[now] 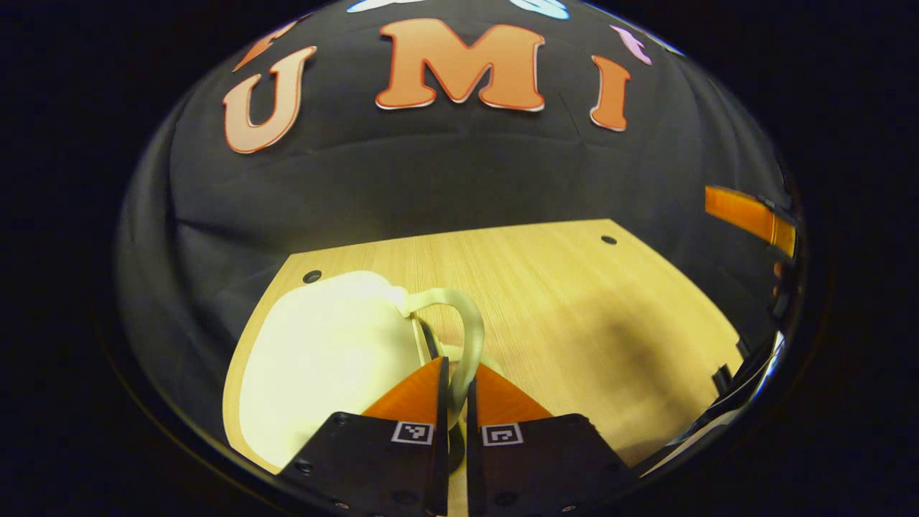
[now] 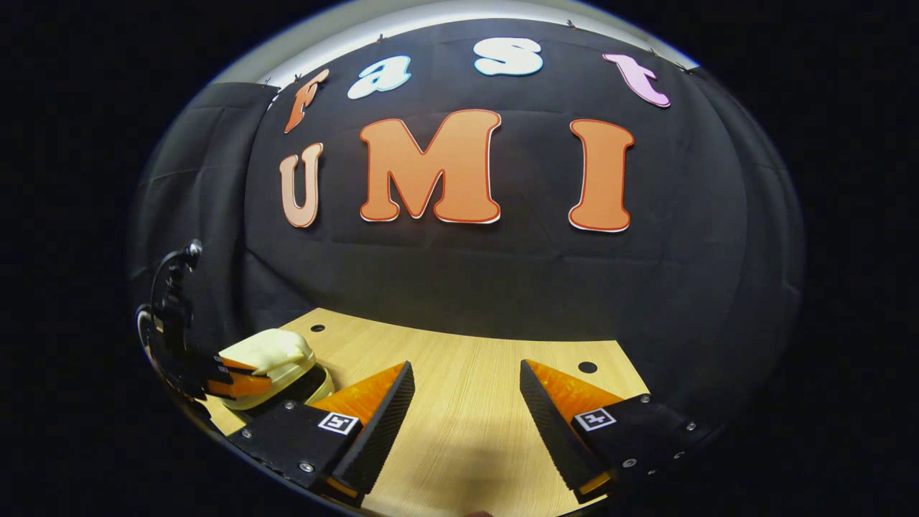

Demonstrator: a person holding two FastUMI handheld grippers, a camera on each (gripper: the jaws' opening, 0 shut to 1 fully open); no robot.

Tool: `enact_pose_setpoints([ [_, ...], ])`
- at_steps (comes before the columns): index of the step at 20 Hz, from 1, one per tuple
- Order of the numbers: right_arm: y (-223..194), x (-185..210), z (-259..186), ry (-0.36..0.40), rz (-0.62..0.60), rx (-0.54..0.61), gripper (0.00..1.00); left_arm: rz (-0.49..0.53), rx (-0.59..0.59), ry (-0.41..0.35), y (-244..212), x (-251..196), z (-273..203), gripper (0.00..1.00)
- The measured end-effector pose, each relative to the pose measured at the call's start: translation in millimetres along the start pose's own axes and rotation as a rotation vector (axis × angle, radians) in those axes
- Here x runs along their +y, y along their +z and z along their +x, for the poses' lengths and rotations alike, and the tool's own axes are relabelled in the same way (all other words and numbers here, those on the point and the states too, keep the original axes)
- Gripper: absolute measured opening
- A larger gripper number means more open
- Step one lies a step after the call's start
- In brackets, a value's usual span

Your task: First open the suitcase, pack the skin care products into it, and then close the suitcase.

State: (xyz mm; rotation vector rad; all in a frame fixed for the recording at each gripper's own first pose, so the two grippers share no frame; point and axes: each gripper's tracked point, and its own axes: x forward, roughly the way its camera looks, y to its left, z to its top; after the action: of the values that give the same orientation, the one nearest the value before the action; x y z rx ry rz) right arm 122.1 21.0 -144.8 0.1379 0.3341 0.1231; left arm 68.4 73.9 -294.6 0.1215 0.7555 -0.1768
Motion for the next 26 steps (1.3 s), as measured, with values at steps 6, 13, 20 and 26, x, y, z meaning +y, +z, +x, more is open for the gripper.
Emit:
enact_pose_setpoints([
  [6,-7,-9,-4,-0.021,-0.013,0.006,0.94,0.083,0.042,-0.04,-27,-46,17,0.31],
  [13,20,-19,-13,-0.063,-0.006,-0.077,0.94,0.124,-0.192,-0.052,58,-77,-13,0.65],
  [20,70,3,-27,-0.052,-0.048,-0.247,0.93,0.155,-0.5,0.064,164,-83,-64,0.9],
  [26,63,31,-34,0.02,-0.074,-0.261,0.94,-0.021,-0.648,0.136,182,-68,-102,0.98],
])
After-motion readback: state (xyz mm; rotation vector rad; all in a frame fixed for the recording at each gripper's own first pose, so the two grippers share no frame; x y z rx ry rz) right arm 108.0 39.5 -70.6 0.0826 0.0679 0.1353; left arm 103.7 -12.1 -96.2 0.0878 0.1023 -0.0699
